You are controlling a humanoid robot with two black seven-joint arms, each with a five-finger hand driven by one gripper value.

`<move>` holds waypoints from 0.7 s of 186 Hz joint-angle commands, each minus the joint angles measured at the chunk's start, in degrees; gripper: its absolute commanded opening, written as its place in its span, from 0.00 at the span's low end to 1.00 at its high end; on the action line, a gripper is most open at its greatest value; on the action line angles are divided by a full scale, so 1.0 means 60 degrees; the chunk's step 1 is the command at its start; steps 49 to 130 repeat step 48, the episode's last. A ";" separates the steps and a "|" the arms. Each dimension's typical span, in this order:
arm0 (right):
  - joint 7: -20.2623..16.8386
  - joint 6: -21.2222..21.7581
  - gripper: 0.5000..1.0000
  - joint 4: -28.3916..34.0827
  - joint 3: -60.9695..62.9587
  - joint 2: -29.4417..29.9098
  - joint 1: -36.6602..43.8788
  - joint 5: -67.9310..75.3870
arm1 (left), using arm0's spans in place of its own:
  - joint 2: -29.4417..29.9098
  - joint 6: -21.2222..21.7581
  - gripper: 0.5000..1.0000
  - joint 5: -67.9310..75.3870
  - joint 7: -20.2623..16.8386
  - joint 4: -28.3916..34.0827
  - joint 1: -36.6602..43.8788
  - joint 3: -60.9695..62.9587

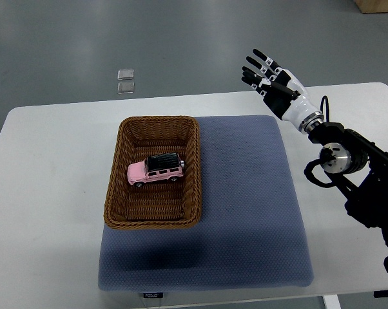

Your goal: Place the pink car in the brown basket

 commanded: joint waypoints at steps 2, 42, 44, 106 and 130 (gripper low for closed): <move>0.0014 0.0012 0.83 -0.0028 0.0079 0.0084 -0.0413 0.0577 | 0.0000 0.0001 1.00 0.0002 0.0001 -0.0011 -0.0001 -0.0001; 0.0029 -0.0032 0.83 -0.0131 0.0108 0.0113 -0.0779 0.1661 | 0.0000 0.0001 1.00 -0.0012 0.0001 -0.0011 -0.0001 -0.0001; 0.0029 -0.0032 0.83 -0.0131 0.0108 0.0113 -0.0794 0.1691 | 0.0000 0.0001 1.00 0.0002 0.0001 -0.0011 -0.0001 -0.0001; 0.0029 -0.0032 0.83 -0.0131 0.0108 0.0113 -0.0824 0.1705 | 0.0000 0.0001 1.00 0.0002 0.0001 0.0004 -0.0001 -0.0001; 0.0029 -0.0032 0.83 -0.0131 0.0108 0.0113 -0.0824 0.1705 | 0.0000 0.0001 1.00 0.0002 0.0001 0.0004 -0.0001 -0.0001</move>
